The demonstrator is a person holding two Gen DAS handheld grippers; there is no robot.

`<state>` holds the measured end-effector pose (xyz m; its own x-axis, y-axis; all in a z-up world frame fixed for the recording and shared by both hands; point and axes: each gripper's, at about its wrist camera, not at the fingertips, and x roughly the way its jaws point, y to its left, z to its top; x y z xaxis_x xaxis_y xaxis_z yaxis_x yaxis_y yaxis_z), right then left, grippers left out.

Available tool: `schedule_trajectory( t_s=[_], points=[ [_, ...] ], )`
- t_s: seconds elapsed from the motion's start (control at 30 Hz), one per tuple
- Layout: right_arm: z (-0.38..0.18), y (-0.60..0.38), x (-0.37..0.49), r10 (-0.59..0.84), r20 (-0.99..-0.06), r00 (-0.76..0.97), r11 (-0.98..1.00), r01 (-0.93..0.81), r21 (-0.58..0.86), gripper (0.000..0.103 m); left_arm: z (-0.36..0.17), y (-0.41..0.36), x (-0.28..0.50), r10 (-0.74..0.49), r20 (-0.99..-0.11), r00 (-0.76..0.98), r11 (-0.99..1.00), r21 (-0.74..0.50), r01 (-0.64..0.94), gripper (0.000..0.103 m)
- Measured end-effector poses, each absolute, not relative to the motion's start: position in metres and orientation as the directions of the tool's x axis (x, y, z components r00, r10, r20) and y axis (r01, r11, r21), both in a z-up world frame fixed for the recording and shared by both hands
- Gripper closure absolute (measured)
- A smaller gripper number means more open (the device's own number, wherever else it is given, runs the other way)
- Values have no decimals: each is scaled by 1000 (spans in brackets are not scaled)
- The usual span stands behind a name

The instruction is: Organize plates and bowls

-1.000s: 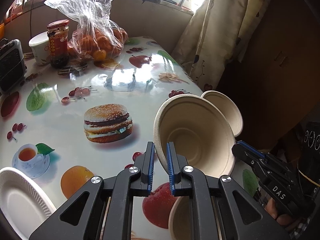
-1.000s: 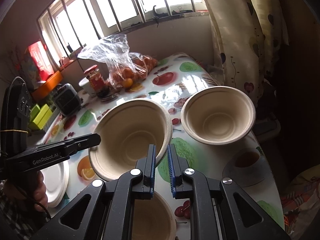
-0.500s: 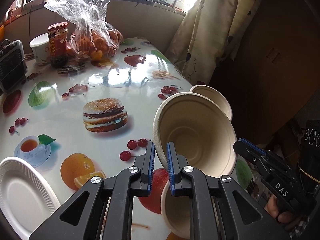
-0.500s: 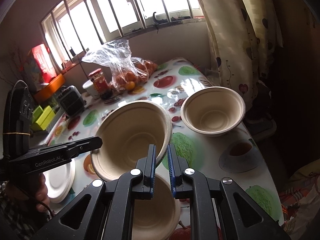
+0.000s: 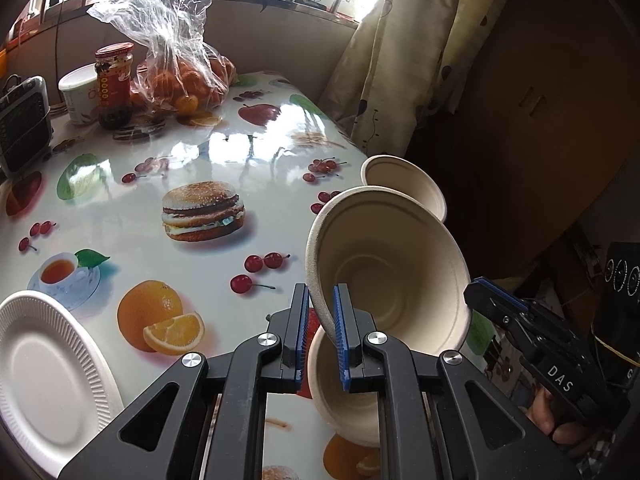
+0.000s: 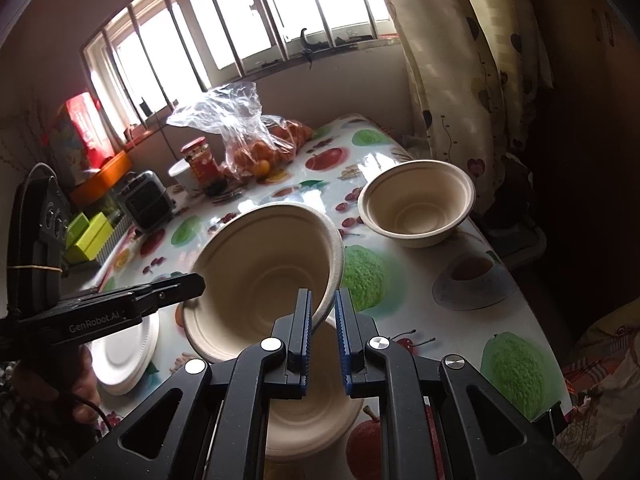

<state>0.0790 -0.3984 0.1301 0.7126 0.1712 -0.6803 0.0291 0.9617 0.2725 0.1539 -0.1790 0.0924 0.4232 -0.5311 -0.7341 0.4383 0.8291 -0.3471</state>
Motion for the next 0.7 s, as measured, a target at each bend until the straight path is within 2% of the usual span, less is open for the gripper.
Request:
schedule_trajectory(
  t_s=[0.7],
  points=[
    [115,-401,45,157,-692,705,952,78,296,91,77,-181,130,-541,-749,382,816,-358,453,90]
  ],
)
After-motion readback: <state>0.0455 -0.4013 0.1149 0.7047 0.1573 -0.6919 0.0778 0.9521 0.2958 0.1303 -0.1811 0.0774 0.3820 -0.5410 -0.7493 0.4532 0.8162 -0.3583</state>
